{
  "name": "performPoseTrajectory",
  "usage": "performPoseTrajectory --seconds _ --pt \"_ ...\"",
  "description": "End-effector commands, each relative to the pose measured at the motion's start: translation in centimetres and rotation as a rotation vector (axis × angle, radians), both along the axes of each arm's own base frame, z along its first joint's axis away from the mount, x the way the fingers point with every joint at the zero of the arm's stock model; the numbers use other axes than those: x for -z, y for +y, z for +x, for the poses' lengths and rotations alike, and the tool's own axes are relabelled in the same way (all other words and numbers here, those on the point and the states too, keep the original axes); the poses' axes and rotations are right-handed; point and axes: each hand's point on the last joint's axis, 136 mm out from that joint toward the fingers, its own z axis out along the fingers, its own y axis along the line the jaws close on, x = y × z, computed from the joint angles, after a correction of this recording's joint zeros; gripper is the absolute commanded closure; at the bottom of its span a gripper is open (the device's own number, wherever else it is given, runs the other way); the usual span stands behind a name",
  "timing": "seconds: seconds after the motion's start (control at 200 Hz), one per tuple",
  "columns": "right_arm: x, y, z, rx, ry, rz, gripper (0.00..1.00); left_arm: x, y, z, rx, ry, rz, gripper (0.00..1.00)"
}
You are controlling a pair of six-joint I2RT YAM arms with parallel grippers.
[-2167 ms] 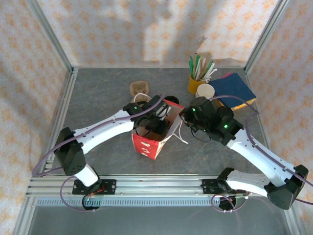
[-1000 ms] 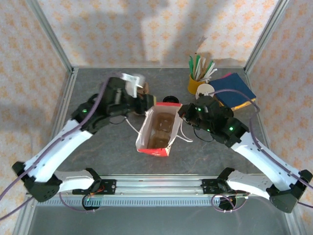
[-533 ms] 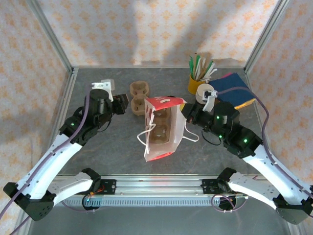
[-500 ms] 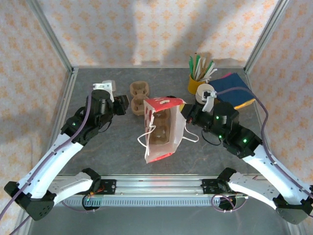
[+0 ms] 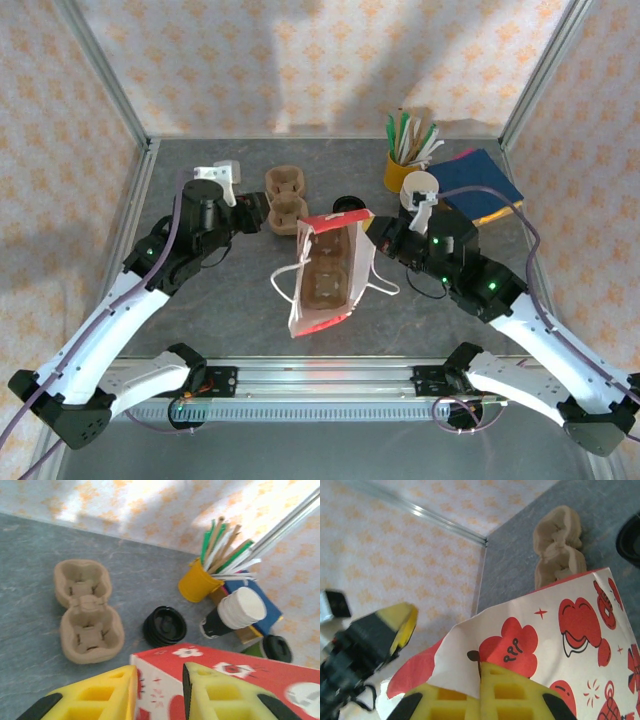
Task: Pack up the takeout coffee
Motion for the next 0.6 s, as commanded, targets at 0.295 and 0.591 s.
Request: performPoseTrajectory --seconds 0.295,0.591 --pt "3.1 -2.4 1.7 0.283 0.284 0.113 1.0 -9.5 -8.3 -5.4 0.37 -0.072 -0.038 0.68" --pt "6.0 -2.2 1.7 0.314 0.384 0.073 1.0 -3.0 -17.2 -9.1 0.59 0.119 0.164 0.69"
